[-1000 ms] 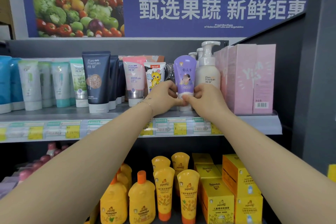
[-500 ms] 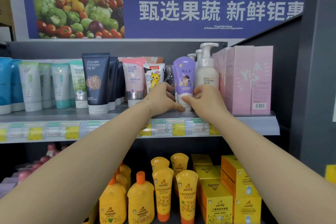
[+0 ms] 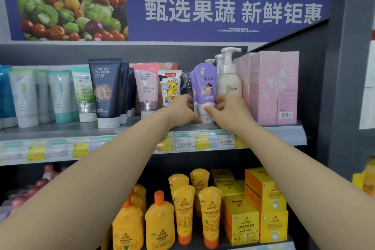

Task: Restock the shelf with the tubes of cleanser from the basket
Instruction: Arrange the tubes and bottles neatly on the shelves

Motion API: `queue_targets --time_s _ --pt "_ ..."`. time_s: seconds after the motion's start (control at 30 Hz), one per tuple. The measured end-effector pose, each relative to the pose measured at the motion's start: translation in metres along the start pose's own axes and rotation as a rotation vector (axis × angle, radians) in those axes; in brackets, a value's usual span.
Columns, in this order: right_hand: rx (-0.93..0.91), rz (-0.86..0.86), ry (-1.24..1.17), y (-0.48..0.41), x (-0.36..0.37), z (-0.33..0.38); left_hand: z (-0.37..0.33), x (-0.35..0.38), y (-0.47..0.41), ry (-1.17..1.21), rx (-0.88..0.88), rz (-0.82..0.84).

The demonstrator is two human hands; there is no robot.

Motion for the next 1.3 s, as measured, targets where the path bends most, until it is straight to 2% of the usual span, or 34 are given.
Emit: queue_targets --time_s 0.27,0.43,0.63,0.8,1.1,1.3 --pt "-0.014 0.011 0.073 0.003 0.008 0.003 -0.001 -0.005 -0.009 -0.157 -0.029 0.132" --pt "0.003 0.009 0.104 0.001 0.008 0.0 -0.012 -0.003 -0.011 -0.242 0.048 0.133" --pt "-0.008 0.011 0.135 0.001 0.007 -0.002 -0.009 0.001 -0.018 -0.204 0.051 0.165" --pt "-0.014 -0.004 0.133 0.0 0.009 -0.004 -0.002 0.003 -0.021 -0.157 0.06 0.157" --pt "0.006 -0.026 0.153 0.007 0.005 0.006 -0.007 0.001 -0.021 -0.322 0.078 0.042" --pt "-0.049 -0.168 0.489 0.014 0.003 0.018 -0.008 -0.014 -0.008 -0.451 0.138 -0.042"
Point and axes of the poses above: each hand's wrist, its own y-axis away from the middle knuckle, its own x-axis out of the palm, z = x × y, the point moved 1 cm from there along -y, towards the middle knuckle, and after that the axes turned 15 degrees about -y, right-handed, at the moved point
